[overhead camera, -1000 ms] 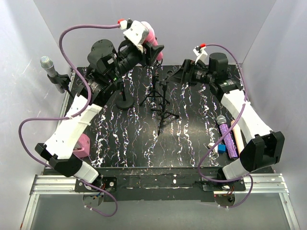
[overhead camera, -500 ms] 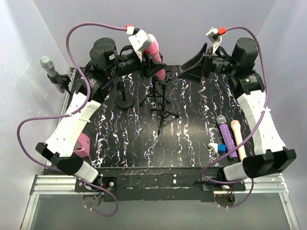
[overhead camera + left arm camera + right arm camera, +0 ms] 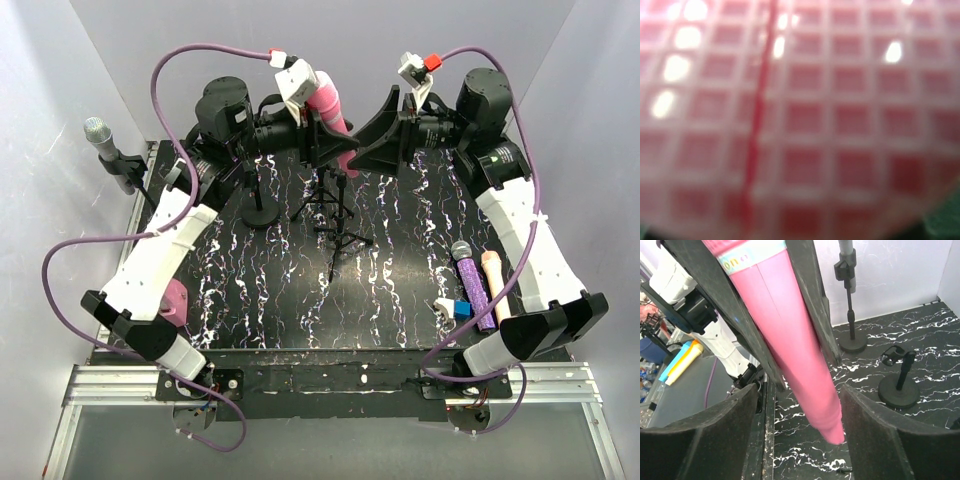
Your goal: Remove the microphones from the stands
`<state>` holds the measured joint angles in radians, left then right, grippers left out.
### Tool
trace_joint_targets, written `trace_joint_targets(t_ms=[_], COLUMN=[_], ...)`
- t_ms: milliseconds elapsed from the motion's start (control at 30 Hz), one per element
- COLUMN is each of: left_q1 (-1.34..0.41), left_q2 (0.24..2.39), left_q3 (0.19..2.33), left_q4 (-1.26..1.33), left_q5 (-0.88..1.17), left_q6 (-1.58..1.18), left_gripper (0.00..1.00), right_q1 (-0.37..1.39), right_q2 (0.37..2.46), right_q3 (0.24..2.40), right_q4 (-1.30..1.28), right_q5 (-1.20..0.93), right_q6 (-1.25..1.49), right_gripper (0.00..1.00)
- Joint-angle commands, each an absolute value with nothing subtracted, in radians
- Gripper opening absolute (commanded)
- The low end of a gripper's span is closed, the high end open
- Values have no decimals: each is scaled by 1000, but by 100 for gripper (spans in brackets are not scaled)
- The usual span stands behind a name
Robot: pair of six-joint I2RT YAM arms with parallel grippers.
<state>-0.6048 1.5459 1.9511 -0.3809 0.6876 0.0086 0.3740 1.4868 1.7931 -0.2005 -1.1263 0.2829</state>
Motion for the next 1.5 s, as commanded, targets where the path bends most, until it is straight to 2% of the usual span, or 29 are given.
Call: trace_joint_targets(t_ms=[0,100,200,300,533,733,867,900,933,967,1000,1067,1100,1133,1333,1467], left_q1=[-604,-604,-604,-604,-595,-591,-591,-591,-591,-591,-591,-591,-591,-591,-591,-591], left_q2=[1559,1560,1562,1569,1592,1594,1592,1589,1586,1582,1578,1572,1571,1565,1528,1509], left_q3=[1959,1960,1959,1967,1999,2002,2000,1996,1990,1990,1990,1988,1985,1983,1921,1896], left_q4=[-350,-341,-338,-334,-322,-319,-324,-322,-321,-322,-324,-327,-327,-330,-322,-321], left_q5=[718,732,733,739,742,736,713,697,678,661,652,646,649,650,621,589], left_q6=[-75,-89,-104,-124,-189,-216,-216,-215,-212,-207,-199,-172,-160,-146,-109,-69], left_gripper=[0,0,0,0,0,0,0,7,28,55,73,90,95,98,98,98], right_q1=[406,417,425,426,431,434,433,433,428,422,411,381,362,345,195,111], right_q2=[1503,1503,1499,1496,1474,1468,1465,1463,1462,1456,1448,1434,1422,1416,1355,1266], right_q3=[1856,1848,1838,1827,1769,1763,1752,1750,1750,1743,1737,1721,1717,1709,1684,1574], right_q4=[-199,-222,-239,-241,-180,-204,-198,-198,-201,-202,-202,-202,-210,-213,-288,-541], right_q5=[-1102,-1065,-1029,-1017,-1012,-950,-939,-928,-916,-905,-900,-888,-876,-865,-838,-680], right_q6=[250,226,198,190,209,167,172,178,181,187,198,216,225,236,273,59], right_gripper=[70,63,59,59,67,55,31,26,22,19,15,8,2,1,1,1])
